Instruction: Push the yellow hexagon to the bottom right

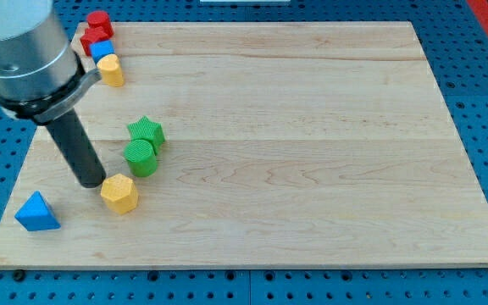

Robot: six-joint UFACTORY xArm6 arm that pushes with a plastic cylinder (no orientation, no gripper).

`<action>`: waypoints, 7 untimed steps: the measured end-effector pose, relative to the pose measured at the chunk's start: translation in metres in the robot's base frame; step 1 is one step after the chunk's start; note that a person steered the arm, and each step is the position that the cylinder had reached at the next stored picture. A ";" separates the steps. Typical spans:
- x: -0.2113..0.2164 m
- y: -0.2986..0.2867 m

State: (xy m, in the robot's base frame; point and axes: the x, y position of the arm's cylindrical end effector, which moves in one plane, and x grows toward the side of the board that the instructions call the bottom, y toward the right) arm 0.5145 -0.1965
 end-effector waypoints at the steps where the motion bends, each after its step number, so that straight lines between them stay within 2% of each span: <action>1: 0.021 0.018; 4: 0.036 0.141; 5: 0.065 0.161; 6: 0.074 0.196; 7: 0.062 0.219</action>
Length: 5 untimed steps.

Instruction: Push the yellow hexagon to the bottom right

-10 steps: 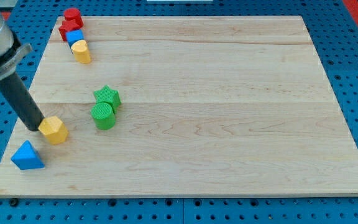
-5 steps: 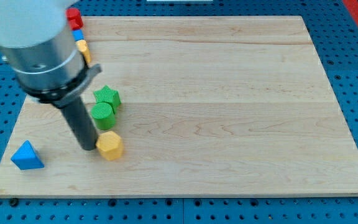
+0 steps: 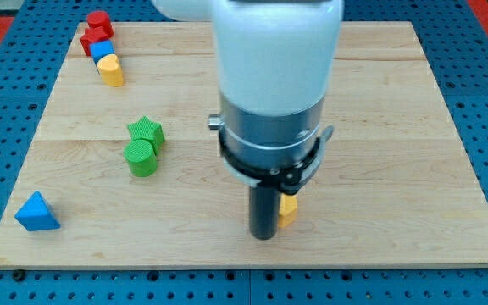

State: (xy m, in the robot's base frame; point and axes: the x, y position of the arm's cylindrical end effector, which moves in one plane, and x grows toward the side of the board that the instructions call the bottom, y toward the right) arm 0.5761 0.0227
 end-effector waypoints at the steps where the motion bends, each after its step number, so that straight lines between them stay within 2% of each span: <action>1: -0.015 -0.012; 5: -0.056 0.032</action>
State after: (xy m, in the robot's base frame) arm 0.5202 0.0548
